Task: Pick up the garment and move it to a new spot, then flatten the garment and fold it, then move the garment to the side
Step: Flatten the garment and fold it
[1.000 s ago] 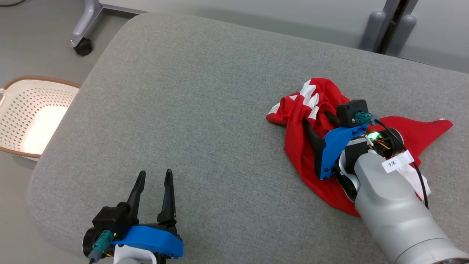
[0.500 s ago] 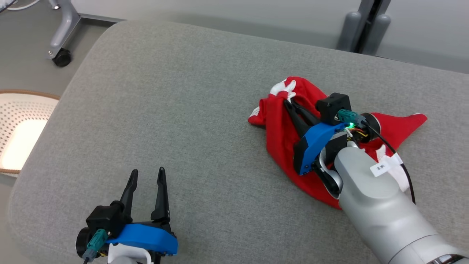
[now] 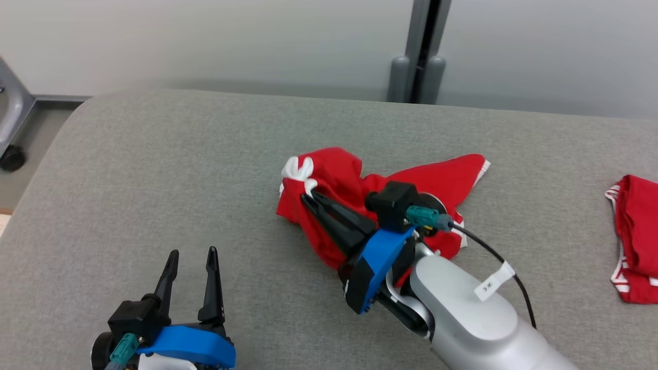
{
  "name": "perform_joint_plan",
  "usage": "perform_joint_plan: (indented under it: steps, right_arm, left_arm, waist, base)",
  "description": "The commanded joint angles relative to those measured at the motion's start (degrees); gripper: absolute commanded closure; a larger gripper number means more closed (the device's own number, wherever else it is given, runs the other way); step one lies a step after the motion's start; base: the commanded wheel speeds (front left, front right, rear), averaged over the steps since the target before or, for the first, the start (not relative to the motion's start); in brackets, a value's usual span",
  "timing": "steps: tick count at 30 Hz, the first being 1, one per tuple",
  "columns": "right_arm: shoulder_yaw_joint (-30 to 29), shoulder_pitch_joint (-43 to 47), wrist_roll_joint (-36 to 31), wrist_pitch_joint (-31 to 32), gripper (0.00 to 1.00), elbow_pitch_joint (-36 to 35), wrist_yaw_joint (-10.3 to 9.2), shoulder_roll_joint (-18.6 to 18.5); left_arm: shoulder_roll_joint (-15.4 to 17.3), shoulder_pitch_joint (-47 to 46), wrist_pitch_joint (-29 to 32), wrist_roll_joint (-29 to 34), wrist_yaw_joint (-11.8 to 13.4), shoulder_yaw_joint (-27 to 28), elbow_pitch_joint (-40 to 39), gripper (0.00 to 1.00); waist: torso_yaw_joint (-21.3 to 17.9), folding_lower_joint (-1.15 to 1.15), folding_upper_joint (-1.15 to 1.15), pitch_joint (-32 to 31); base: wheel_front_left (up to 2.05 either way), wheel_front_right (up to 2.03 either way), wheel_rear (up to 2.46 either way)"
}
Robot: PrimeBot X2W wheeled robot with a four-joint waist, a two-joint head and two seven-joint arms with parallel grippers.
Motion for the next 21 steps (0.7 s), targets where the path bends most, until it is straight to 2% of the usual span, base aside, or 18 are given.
perform_joint_plan:
  steps: [1, 6, 12, 21]
  right_arm:
    - [-0.6, 2.2, -0.8, 0.8, 1.0, 0.0, -0.01, -0.4]
    - [-6.5, 10.3, -3.5, 2.8, 1.0, 0.2, -0.01, -4.1]
    - [-15.9, 19.2, -7.9, 4.3, 1.0, -0.4, -0.01, -7.7]
    - [-31.3, 27.2, -15.6, 5.8, 1.0, -3.8, -0.01, -7.0]
  left_arm:
    - [0.4, 0.4, 0.0, 0.1, 0.4, 0.1, -0.4, 0.0]
    - [0.8, 1.1, 0.5, 0.0, 0.6, -0.1, -1.2, 0.0]
    - [1.2, 1.1, 0.8, -0.2, 0.9, -0.2, -1.9, 0.0]
    - [1.3, 1.1, 1.1, -0.5, 1.0, -0.7, -1.9, 0.0]
  waist:
    - [-2.4, 0.01, 0.0, -1.9]
    - [-5.2, 0.01, 0.0, -2.3]
    - [-6.8, 0.01, 0.0, -2.0]
    - [-7.9, 0.01, 0.0, -2.3]
  base:
    - [0.0, 0.0, 0.0]
    - [0.0, 0.0, 0.0]
    - [0.0, 0.0, 0.0]
    - [0.0, 0.0, 0.0]
